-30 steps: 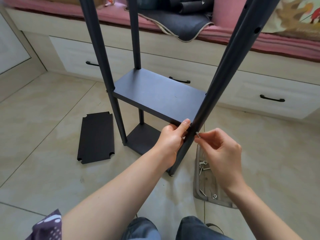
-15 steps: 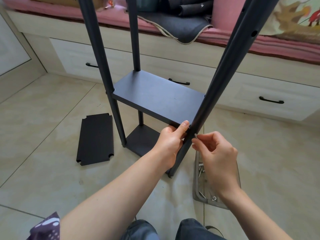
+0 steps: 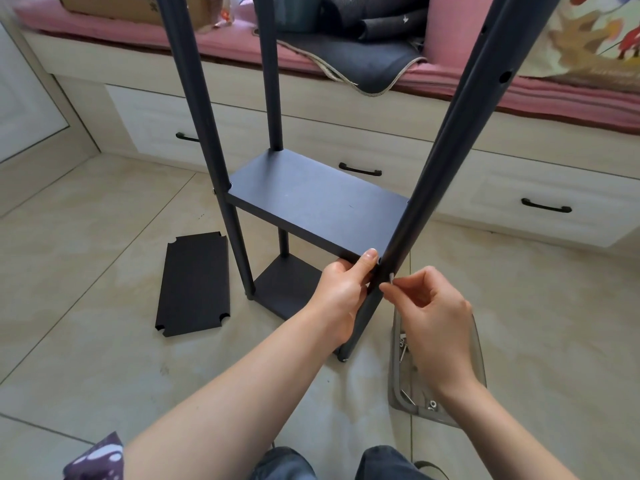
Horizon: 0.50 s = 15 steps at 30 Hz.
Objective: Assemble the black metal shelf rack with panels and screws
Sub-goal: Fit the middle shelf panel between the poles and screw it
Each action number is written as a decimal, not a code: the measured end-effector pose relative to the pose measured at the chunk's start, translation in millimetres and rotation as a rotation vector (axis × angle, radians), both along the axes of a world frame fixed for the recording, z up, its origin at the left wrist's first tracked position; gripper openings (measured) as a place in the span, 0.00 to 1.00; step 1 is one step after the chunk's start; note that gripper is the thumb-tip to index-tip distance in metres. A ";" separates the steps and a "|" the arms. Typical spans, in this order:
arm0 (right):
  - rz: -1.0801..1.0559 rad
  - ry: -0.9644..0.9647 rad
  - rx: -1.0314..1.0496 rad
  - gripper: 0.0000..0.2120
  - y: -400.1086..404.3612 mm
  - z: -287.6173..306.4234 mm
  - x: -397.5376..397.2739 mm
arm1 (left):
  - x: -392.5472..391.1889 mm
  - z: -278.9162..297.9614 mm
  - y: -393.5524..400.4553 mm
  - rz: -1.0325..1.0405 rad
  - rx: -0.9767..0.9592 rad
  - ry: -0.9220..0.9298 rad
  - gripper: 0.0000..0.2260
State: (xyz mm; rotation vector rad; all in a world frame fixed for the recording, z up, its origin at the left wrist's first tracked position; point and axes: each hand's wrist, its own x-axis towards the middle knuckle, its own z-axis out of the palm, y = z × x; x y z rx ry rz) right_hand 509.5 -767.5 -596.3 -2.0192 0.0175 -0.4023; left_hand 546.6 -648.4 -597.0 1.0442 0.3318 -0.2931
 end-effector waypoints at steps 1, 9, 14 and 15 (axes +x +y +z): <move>0.002 0.037 0.072 0.08 0.3 0.5 0.0 | 0.1 -0.2 0.0 -0.002 0.008 0.000 0.12; 0.039 0.061 0.155 0.05 -1.8 2.8 -2.4 | 2.6 3.4 2.0 -0.025 0.013 -0.016 0.09; 0.039 -0.003 0.069 0.06 -1.9 -1.2 -2.3 | 1.5 3.1 1.5 -0.032 0.043 -0.019 0.08; 0.036 -0.004 0.081 0.06 -1.5 -1.5 -2.1 | 1.2 3.5 1.6 -0.033 0.036 -0.018 0.08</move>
